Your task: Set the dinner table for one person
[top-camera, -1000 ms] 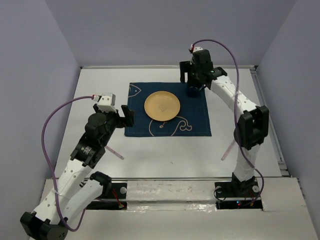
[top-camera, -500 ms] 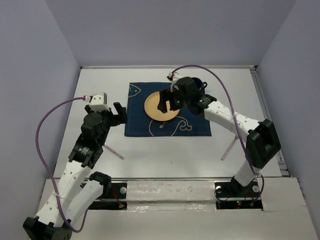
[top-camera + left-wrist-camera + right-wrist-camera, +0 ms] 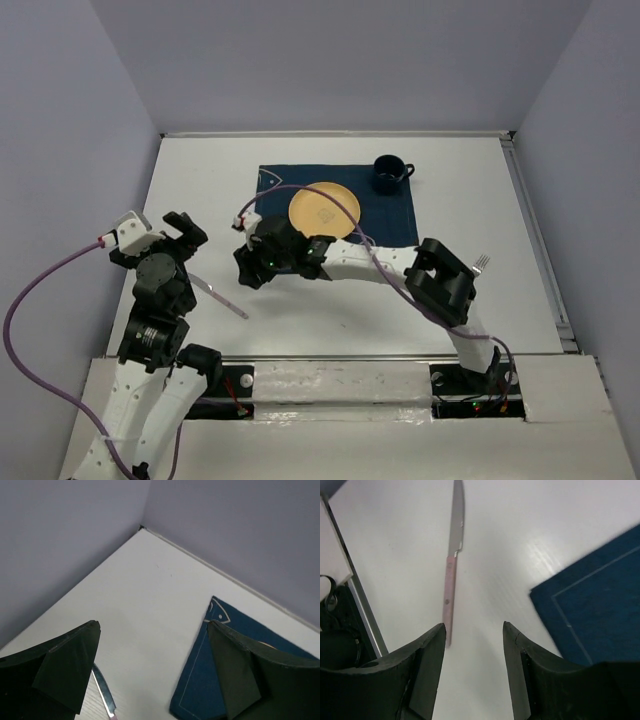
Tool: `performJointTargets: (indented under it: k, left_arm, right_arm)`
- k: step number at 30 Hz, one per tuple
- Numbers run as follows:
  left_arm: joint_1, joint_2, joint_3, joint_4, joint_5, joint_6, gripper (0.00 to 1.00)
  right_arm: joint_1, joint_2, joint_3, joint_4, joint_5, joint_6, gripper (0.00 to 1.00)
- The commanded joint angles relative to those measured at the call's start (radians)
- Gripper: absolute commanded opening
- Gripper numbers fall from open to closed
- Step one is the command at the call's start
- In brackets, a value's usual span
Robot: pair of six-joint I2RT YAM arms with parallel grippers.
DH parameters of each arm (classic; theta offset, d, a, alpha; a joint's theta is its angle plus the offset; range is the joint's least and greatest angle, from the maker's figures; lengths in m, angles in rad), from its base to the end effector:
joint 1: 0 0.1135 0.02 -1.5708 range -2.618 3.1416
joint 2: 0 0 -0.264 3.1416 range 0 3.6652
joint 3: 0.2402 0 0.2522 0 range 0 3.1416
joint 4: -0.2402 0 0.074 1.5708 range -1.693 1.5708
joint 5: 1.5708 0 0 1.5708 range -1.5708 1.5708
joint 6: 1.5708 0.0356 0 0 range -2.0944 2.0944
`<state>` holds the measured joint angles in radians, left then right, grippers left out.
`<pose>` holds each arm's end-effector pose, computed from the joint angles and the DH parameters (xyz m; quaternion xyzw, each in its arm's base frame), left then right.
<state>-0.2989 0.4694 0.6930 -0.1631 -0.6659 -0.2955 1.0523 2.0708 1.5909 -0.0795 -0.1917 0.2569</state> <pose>0.1134 -0.0119 0.3519 -0.2369 0.6482 0.0127 0.7236 0.2339 0.4237 0.2275 -0.3800 0.7849 0.3600 0.3316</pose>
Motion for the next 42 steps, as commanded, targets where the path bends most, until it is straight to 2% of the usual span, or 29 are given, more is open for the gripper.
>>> performJointTargets:
  k: [1,9,19,24,26,28,31,32,42]
  left_arm:
    - [0.006,-0.029,-0.013,0.051,-0.167,-0.037,0.99]
    - [0.007,-0.020,-0.033,0.075,-0.212,-0.021,0.99]
    - [0.064,-0.017,-0.059,0.128,-0.072,-0.016,0.99]
    - [0.069,-0.026,-0.061,0.137,-0.061,-0.008,0.99]
    - [0.069,-0.032,-0.062,0.142,-0.043,-0.007,0.99]
    - [0.066,-0.044,-0.061,0.145,-0.023,-0.004,0.99]
    - [0.052,-0.080,-0.064,0.154,0.002,-0.001,0.99]
    - [0.047,-0.089,-0.066,0.155,0.000,0.001,0.99]
    - [-0.022,-0.205,-0.076,0.197,0.063,0.044,0.99]
  right_arm:
    - [0.070,0.052,0.104,0.014,0.075,-0.083,0.54]
    - [0.161,0.164,0.195,0.012,0.054,-0.215,0.55]
    - [0.179,0.236,0.210,-0.014,0.057,-0.234,0.58]
    - [0.198,0.304,0.280,-0.075,0.106,-0.226,0.57]
    - [0.198,0.319,0.288,-0.080,0.144,-0.225,0.51]
    - [0.210,0.328,0.287,-0.083,0.216,-0.235,0.30]
    - [0.232,0.334,0.281,-0.083,0.311,-0.275,0.15]
    - [0.232,0.333,0.276,-0.083,0.337,-0.277,0.00]
    - [0.209,0.186,0.245,-0.059,0.584,-0.117,0.00]
